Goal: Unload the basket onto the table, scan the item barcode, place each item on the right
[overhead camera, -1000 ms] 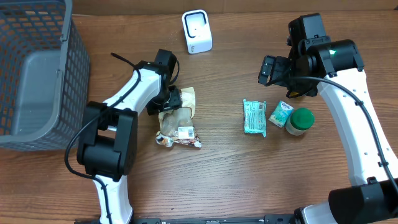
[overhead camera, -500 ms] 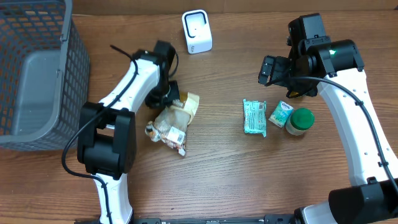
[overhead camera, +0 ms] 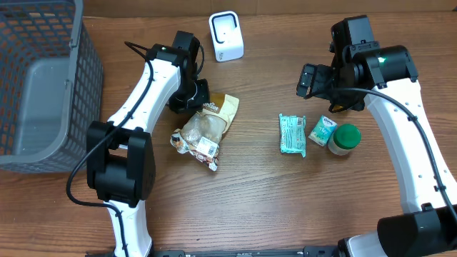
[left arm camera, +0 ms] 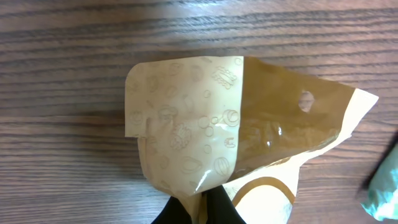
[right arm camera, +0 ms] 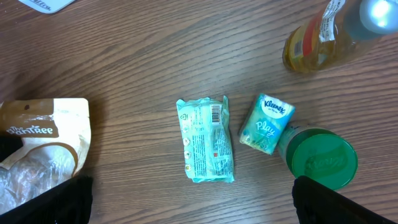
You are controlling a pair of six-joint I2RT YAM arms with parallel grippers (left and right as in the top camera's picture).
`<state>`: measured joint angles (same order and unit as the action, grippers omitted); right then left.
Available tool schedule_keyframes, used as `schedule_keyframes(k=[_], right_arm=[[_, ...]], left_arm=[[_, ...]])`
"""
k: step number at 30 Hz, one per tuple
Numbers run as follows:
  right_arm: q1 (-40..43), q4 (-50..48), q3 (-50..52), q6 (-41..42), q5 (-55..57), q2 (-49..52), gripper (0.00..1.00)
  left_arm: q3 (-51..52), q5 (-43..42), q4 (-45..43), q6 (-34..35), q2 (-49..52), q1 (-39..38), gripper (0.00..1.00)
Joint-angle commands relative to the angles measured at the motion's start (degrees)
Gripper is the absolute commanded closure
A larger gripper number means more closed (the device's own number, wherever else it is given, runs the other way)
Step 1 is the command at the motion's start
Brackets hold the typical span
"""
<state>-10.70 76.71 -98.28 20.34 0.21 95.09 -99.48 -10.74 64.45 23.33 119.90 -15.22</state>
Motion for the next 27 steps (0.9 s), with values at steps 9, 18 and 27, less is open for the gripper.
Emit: schedule_keyframes(k=[9,18,27], right_arm=[[-0.11,-0.13,-0.35,-0.26,-0.13,-0.83,0.00],[-0.11,-0.13,-0.35,-0.26,-0.13,-0.83,0.00],[-0.11,-0.15,-0.35,-0.26,-0.13,-0.83,0.00]], left_arm=[[2.05,-2.01,-2.80,-1.70,-1.90,0.07,0.96],[9.51,-2.01,-10.60,0.55,-1.90,-1.09,0.96],[6.80,-5.51,-8.00,-2.16,-1.90,1.51,0.17]])
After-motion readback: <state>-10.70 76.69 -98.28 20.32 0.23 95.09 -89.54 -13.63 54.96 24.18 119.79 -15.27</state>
